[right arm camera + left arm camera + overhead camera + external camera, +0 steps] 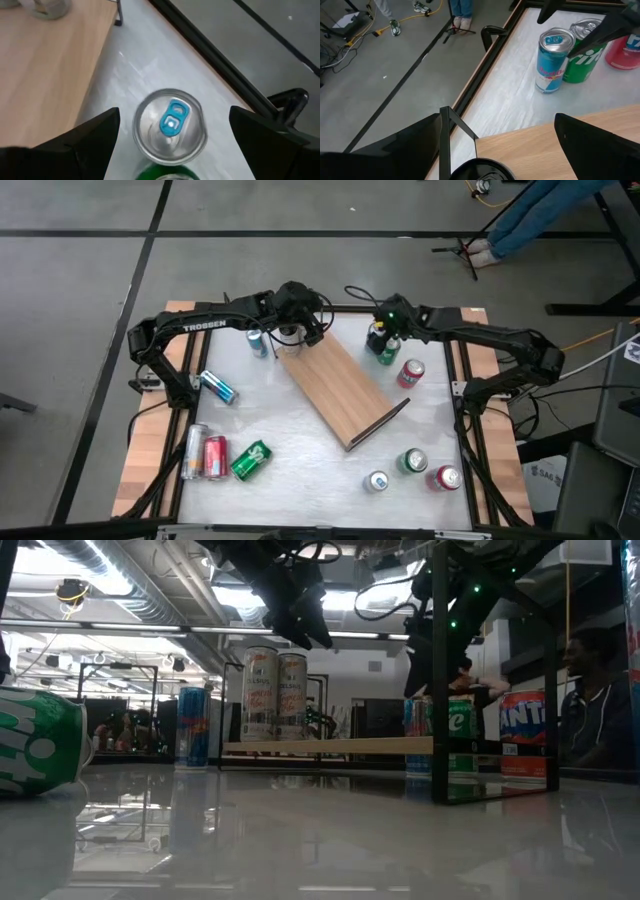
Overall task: Place canned beverage on shelf
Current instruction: Put the top right blue soda can on the shelf
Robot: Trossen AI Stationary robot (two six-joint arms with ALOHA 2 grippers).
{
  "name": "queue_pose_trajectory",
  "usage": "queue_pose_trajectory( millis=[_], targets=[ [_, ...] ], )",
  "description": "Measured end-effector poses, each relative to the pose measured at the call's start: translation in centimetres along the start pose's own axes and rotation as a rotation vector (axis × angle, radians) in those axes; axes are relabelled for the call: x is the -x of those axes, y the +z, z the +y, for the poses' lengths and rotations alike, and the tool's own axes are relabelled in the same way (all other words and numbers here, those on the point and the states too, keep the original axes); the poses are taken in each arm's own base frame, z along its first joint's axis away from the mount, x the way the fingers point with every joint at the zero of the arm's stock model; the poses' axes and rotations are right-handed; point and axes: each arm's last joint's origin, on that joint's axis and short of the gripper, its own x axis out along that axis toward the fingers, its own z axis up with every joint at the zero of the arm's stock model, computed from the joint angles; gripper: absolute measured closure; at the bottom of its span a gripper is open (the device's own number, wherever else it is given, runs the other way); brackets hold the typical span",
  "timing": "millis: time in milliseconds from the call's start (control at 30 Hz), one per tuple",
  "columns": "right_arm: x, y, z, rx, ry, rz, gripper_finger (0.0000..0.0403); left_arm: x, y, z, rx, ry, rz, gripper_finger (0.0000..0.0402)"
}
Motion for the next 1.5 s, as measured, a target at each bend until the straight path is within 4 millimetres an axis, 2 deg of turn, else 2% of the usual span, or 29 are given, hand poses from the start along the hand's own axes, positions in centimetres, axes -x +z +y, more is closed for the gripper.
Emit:
queue_pose_trajectory(
  millis=[300, 600, 800, 967, 1267, 1500],
  targets=[
    [-1.2, -1.3, 0.1, -0.002, 0.012, -0.012, 0.0038, 0.0, 0.0, 0.0, 0.0, 0.0, 0.0, 0.0024],
    [-1.4, -1.6, 0.1, 0.001, -0.001, -0.001, 0.0038, 0.0, 0.0, 0.0, 0.001, 0.0, 0.0, 0.0024],
    [-2.3, -1.9, 0.2, 0.007, -0.043, 0.026, 0.0043, 0.0, 0.0, 0.0, 0.005, 0.0, -0.001, 0.0024],
    [-3.0, -2.1, 0.3, 0.013, -0.037, 0.051, 0.0083, 0.0, 0.0, 0.0, 0.005, 0.0, -0.001, 0.0024],
    [-3.1, -1.5, 0.5, 0.031, 0.009, -0.011, 0.0194, 0.0, 0.0, 0.0, 0.005, 0.0, -0.001, 0.0024],
    [-2.8, -0.7, 0.7, 0.071, 0.077, -0.05, 0.019, 0.0, 0.0, 0.0, 0.005, 0.0, -0.001, 0.0024]
  ],
)
